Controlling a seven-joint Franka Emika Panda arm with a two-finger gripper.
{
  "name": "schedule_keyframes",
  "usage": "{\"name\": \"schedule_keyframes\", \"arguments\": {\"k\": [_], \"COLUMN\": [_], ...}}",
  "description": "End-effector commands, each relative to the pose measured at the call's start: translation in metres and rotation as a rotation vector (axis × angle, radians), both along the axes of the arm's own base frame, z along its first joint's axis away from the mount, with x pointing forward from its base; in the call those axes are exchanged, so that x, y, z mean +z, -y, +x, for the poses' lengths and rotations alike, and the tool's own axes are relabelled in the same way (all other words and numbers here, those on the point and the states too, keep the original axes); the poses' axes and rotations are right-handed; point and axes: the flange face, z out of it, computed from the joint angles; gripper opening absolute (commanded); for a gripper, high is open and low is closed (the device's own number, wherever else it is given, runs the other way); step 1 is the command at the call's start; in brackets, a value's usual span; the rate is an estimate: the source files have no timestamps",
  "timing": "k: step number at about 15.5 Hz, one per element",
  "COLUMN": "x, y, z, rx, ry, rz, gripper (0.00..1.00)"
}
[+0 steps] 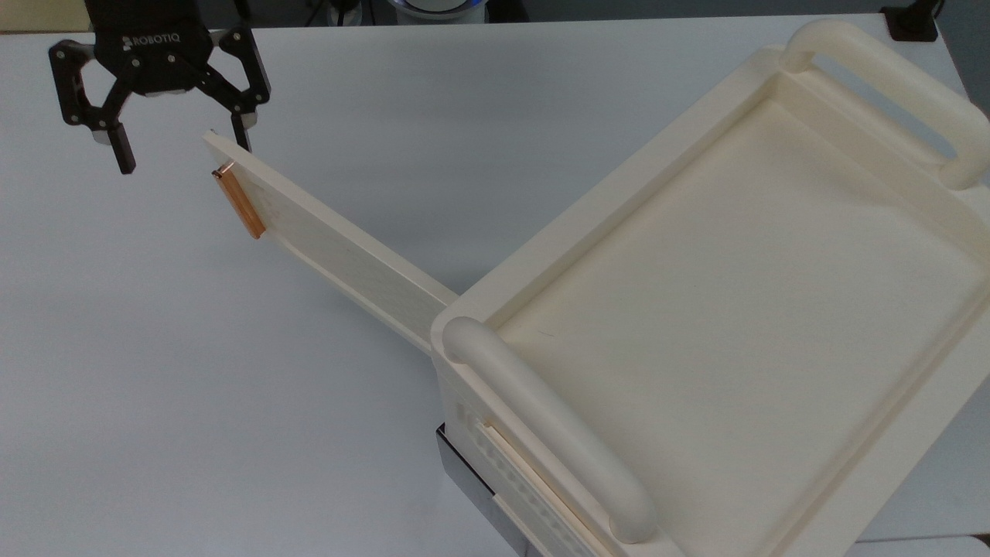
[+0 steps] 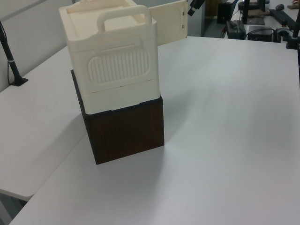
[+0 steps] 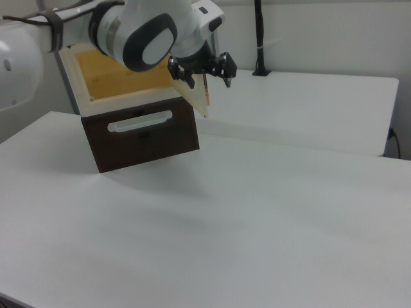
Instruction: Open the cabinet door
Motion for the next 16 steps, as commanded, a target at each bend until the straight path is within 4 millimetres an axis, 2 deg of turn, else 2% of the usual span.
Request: {"name": "schedule_keyframes", "arguments": {"k": [1,4,5,7,8,9,12,16], "x": [0.032,0.05,0.059,0.054,0.052,0.05,0.042,0.031], "y": [-0.006,-0.012,-0.024,-0.058,-0.08,-0.097,-0.12,-0.123], "z": [-0.055,-0.091,-0.103,-0.111,-0.115,-0.114,-0.11,-0.1], "rx": [0.014,0.032,0.051,0.086,0.032,-0.016,-0.172,-0.135], "ry": [-0.196,-0.317,-0.357,-0.474,-0.537,-0.56,-0.586,-0.563], "rz": [0.02,0.028,0.024,-0.005,-0.041,-0.045,0.004,-0.036], "gripper": [1.0,1.0,1.0,1.0,1.0,1.0,1.0,1.0]}}
